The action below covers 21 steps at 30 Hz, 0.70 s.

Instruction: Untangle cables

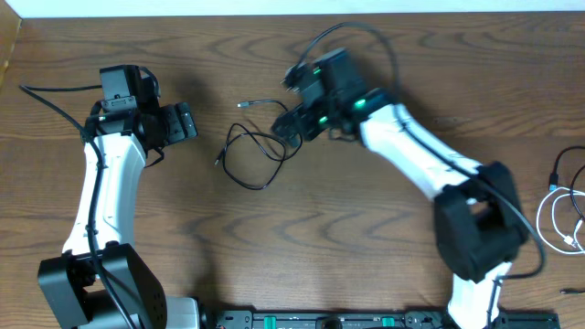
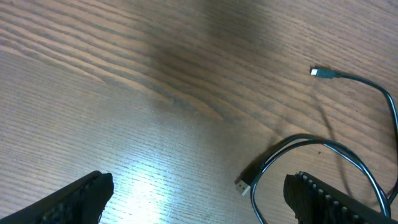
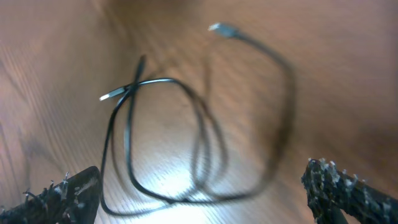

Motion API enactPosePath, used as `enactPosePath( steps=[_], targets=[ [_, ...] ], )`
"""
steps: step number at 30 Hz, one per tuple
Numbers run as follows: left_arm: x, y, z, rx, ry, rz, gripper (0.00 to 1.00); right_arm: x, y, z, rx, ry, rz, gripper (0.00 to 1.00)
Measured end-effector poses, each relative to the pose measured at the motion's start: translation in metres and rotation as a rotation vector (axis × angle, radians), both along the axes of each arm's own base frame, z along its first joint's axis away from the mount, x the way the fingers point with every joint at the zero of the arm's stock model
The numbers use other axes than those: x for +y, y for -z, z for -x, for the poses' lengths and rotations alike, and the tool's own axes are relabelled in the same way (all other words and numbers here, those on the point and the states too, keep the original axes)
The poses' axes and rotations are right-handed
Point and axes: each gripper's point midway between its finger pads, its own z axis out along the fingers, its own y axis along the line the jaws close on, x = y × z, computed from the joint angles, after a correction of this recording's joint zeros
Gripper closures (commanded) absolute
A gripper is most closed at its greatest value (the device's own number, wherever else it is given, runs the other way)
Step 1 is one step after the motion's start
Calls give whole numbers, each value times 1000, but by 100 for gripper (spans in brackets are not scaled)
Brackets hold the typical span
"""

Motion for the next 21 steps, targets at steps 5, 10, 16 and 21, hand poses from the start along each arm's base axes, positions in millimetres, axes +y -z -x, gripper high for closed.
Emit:
enactPosePath(
  steps=[5,10,16,21],
  targets=[
    [0,0,1,4,0,1,7,43,31,20,-5,-88,2,1],
    [-1,3,5,24,0,4,7,60,56,35,4,-118,46,3],
    [-2,6,13,59,0,11,7,67,60,42,-10,-133,69,32],
    [-2,6,13,60,0,11,7,67,65,43,-8,-128,83,91]
  ],
)
